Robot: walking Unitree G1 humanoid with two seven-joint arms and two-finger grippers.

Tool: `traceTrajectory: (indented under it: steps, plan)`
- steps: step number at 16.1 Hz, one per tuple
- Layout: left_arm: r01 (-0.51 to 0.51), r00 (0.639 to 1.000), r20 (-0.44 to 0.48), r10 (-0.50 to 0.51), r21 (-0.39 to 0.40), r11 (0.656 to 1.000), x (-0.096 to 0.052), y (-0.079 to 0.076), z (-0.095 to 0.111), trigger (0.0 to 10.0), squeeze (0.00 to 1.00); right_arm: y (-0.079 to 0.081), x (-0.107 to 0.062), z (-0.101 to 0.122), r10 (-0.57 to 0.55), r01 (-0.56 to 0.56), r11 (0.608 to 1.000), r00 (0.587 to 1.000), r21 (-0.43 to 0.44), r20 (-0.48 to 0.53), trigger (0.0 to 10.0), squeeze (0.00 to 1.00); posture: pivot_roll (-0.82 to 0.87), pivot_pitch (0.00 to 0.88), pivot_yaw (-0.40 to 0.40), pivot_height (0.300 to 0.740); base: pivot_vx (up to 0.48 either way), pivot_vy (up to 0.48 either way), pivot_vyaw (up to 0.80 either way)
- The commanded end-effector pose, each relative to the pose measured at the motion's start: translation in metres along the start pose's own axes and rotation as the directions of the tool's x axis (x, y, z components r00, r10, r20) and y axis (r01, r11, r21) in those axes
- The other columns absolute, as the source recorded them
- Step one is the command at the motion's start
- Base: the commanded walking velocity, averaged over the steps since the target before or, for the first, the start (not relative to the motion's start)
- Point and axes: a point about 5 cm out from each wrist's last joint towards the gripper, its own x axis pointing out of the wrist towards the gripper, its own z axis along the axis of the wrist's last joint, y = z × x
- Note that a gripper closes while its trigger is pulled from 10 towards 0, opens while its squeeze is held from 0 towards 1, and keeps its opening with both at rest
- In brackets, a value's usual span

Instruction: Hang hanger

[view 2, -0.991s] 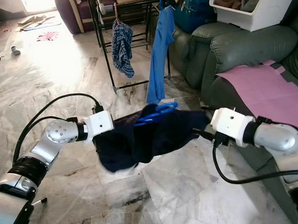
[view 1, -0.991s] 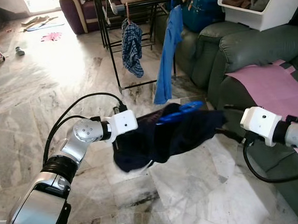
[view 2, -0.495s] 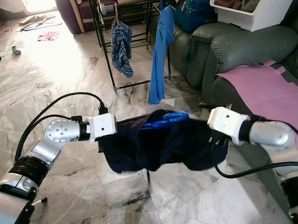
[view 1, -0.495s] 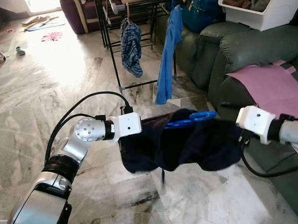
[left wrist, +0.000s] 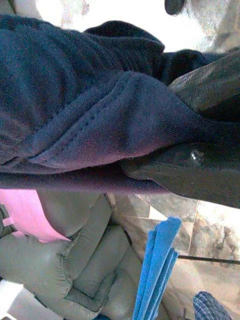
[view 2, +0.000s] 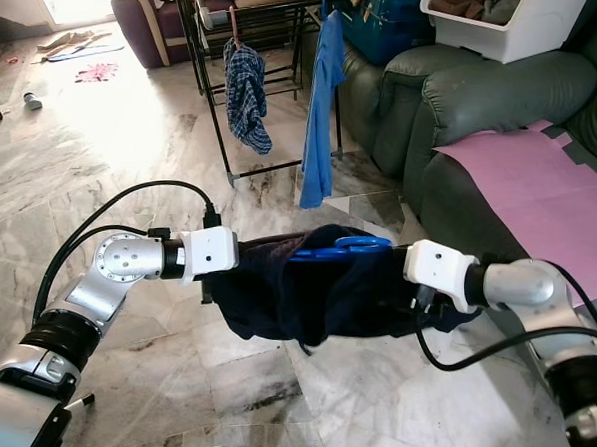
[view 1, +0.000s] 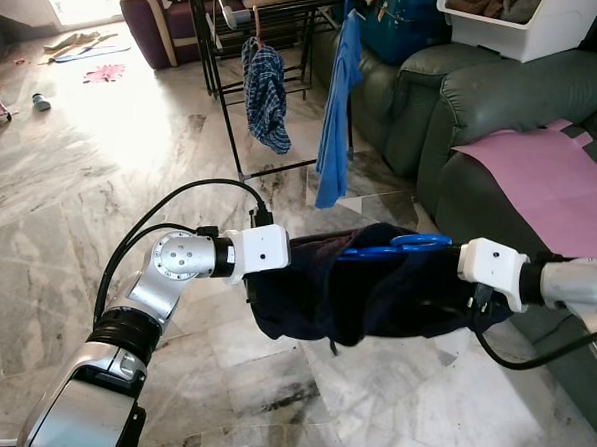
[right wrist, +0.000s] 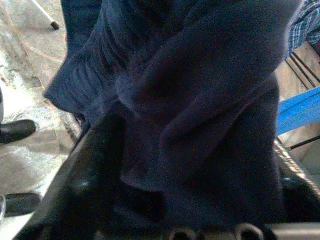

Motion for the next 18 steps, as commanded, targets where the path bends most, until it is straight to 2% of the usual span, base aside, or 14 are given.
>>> traceTrajectory:
  steps: [1, 4, 8, 14, 16, 17, 18]
  plan:
    - [-0.018, 0.999, 0.05, 0.017, 0.028, 0.999, -0.003, 0.004, 0.008, 0.0, 0.0, -0.001, 0.001, 0.003, 0.032, -0.032, 0.999, 0.999, -0.027, -0.002, 0.0, 0.0, -0.02, 0.069, 0.001, 0.74, 0.0, 0.0, 0.0]
    - [-0.028, 0.998, 0.055, 0.027, 0.02, 0.999, 0.0, 0.0, 0.006, 0.0, 0.0, -0.008, 0.001, 0.01, 0.043, -0.045, 0.993, 0.999, -0.106, -0.017, 0.0, 0.0, -0.02, 0.069, 0.0, 0.74, 0.0, 0.0, 0.0]
    - [-0.02, 0.999, 0.046, 0.019, 0.022, 1.0, 0.003, -0.007, 0.002, 0.0, 0.0, -0.01, 0.003, 0.02, 0.074, -0.071, 0.993, 0.997, -0.095, 0.028, 0.0, 0.0, -0.02, 0.075, -0.005, 0.74, 0.0, 0.0, 0.0]
    - [-0.026, 0.999, 0.028, 0.025, 0.017, 1.0, 0.002, -0.009, -0.003, 0.0, 0.0, -0.019, -0.003, 0.028, 0.071, -0.07, 0.986, 0.998, -0.153, -0.002, 0.0, 0.0, -0.03, 0.073, -0.008, 0.74, 0.0, 0.0, 0.0]
    - [-0.029, 0.999, 0.03, 0.028, 0.02, 0.999, 0.004, -0.009, -0.002, 0.0, 0.0, -0.014, 0.0, 0.033, 0.105, -0.105, 0.978, 0.994, -0.18, -0.008, 0.0, 0.0, -0.03, 0.073, -0.01, 0.74, 0.0, 0.0, 0.0]
    - [-0.032, 0.999, 0.031, 0.032, 0.02, 0.999, 0.005, -0.008, -0.001, 0.0, 0.0, -0.011, 0.002, 0.035, 0.121, -0.121, 0.98, 0.993, -0.16, -0.006, 10.0, 1.0, -0.03, 0.073, -0.011, 0.74, 0.0, 0.0, 0.0]
    - [-0.034, 0.999, 0.032, 0.033, 0.02, 0.999, 0.005, -0.008, -0.001, 0.0, 0.0, -0.01, 0.002, 0.035, 0.137, -0.137, 0.981, 0.991, -0.14, -0.009, 10.0, 1.0, -0.03, 0.074, -0.012, 0.74, 0.0, 0.0, 0.0]
